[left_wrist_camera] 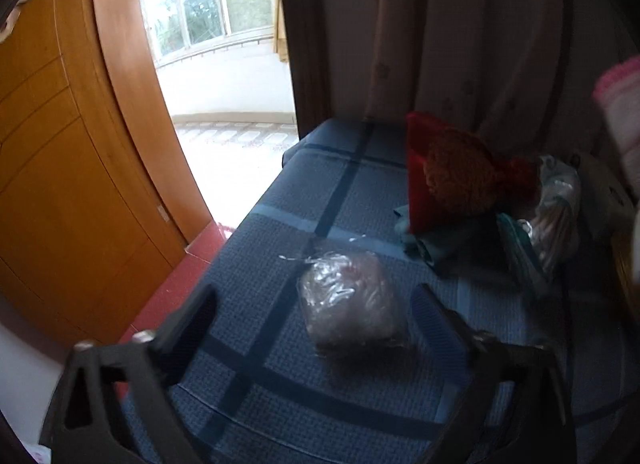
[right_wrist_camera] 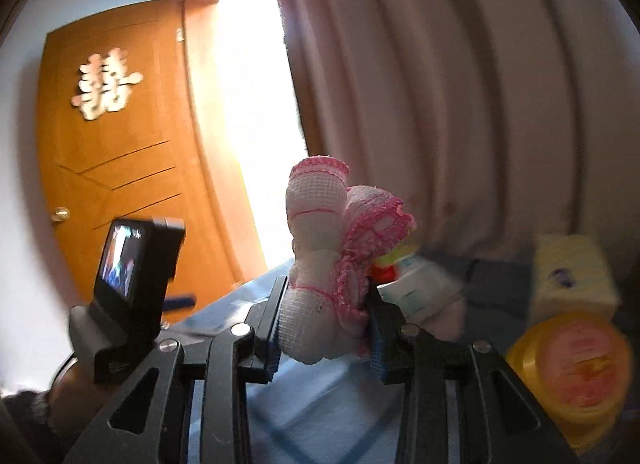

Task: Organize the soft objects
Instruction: 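Grasp the clear plastic bag ball with the left tool while the right tool holds the socks, then carry the socks and plastic bag into the gold tray and open both tools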

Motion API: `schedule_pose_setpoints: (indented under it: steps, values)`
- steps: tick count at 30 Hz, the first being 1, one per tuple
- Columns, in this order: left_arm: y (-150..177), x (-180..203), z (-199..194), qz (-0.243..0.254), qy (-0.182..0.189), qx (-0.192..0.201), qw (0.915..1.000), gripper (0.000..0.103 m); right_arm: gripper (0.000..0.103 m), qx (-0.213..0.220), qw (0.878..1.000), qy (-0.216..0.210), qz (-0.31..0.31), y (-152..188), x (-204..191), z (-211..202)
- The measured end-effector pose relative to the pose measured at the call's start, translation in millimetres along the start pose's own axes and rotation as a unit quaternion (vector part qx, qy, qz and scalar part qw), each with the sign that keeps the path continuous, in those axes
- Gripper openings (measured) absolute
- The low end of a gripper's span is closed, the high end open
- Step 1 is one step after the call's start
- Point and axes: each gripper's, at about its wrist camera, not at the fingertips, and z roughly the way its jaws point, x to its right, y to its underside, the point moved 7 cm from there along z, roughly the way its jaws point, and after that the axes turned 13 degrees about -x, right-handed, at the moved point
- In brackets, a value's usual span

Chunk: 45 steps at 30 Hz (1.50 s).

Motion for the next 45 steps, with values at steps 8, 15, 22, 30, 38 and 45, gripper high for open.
schedule_pose_setpoints:
  steps: [8, 15, 22, 30, 38, 45]
  values:
    - [5, -5, 6, -0.019, 0.016, -0.032, 0.9992, 0.074, 0.037, 0.045, 0.998, 0.053, -0.003, -3, 11, -27]
    - [5, -3, 11, -0.015, 0.025, -0.05, 0.9983, 0.065, 0.037, 0.058, 0.995, 0.084, 0.006, -1, 26, -41]
    - [1, -7, 8, -0.025, 0.077, -0.027, 0.9964, 0.043, 0.037, 0.059, 0.993, 0.103, 0.011, -1, 37, -48]
    - [7, -18, -29, -0.07, 0.098, 0.064, 0.9907, 0.043, 0.037, 0.086, 0.987, 0.136, 0.002, 2, 45, -66]
    - [15, 21, -69, -0.028, 0.065, 0.142, 0.9873, 0.043, 0.037, 0.092, 0.982, 0.167, -0.001, 7, 62, -81]
    - [10, 61, -104, 0.005, 0.094, 0.2, 0.9752, 0.043, 0.037, 0.096, 0.976, 0.196, -0.006, 13, 76, -96]
